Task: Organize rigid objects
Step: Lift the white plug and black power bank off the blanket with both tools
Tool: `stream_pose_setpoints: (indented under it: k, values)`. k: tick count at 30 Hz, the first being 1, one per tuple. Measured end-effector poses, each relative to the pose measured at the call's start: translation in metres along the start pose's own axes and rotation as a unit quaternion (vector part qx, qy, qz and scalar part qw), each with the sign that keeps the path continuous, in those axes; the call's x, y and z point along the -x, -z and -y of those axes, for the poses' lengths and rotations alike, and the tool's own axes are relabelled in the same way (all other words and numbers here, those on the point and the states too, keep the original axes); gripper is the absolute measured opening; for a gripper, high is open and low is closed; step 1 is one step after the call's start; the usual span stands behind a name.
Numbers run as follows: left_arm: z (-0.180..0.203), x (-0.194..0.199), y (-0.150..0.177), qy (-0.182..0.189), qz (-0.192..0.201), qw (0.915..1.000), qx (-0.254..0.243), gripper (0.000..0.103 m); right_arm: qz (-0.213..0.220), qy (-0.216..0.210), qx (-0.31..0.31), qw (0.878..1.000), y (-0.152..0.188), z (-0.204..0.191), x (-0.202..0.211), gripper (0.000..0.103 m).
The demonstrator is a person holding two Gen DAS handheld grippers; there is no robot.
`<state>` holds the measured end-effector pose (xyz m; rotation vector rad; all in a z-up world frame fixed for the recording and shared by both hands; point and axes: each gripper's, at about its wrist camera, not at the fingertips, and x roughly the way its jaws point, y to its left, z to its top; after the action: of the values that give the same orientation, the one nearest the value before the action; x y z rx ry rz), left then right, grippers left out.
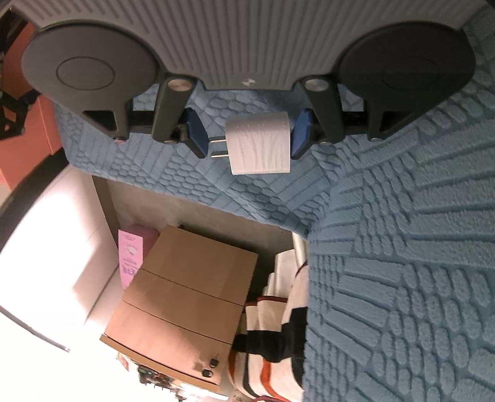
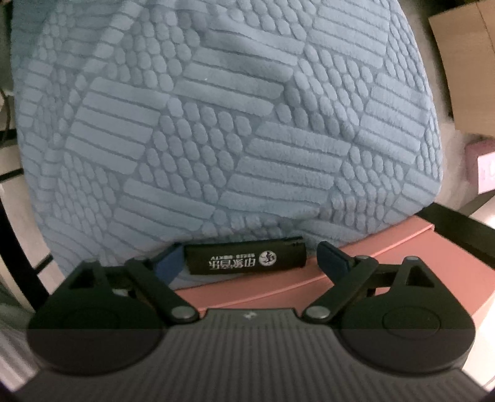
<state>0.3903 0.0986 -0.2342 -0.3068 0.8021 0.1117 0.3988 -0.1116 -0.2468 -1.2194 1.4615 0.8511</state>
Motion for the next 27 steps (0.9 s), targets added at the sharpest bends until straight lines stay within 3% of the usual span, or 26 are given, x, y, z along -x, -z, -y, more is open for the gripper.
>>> stream_pose_setpoints:
  k: [7, 9, 10, 20, 23, 27]
  values:
    - [0.005, 0.008, 0.007, 0.021, -0.013, 0.9996, -0.014, 0.063, 0.006, -0.018, -0.01, 1.0, -0.001, 0.005, -0.011, 0.093]
    - [0.007, 0.011, 0.009, 0.029, -0.019, 0.9992, -0.019, 0.063, 0.016, -0.026, -0.02, 0.999, 0.001, 0.006, -0.01, 0.084]
    - [0.008, 0.013, 0.011, 0.031, -0.02, 0.9991, -0.022, 0.063, 0.023, -0.034, -0.024, 0.999, 0.004, 0.005, -0.008, 0.085]
    - [0.015, 0.044, 0.041, 0.047, -0.033, 0.9966, -0.058, 0.063, 0.083, -0.018, -0.046, 0.995, 0.028, -0.018, 0.014, 0.085]
    - [0.016, 0.056, 0.049, 0.055, -0.035, 0.9959, -0.063, 0.063, 0.116, -0.008, -0.073, 0.991, 0.032, -0.028, 0.031, 0.085]
    - [0.017, 0.071, 0.058, 0.06, -0.036, 0.9952, -0.068, 0.063, 0.172, -0.001, -0.146, 0.974, 0.039, -0.034, 0.049, 0.085]
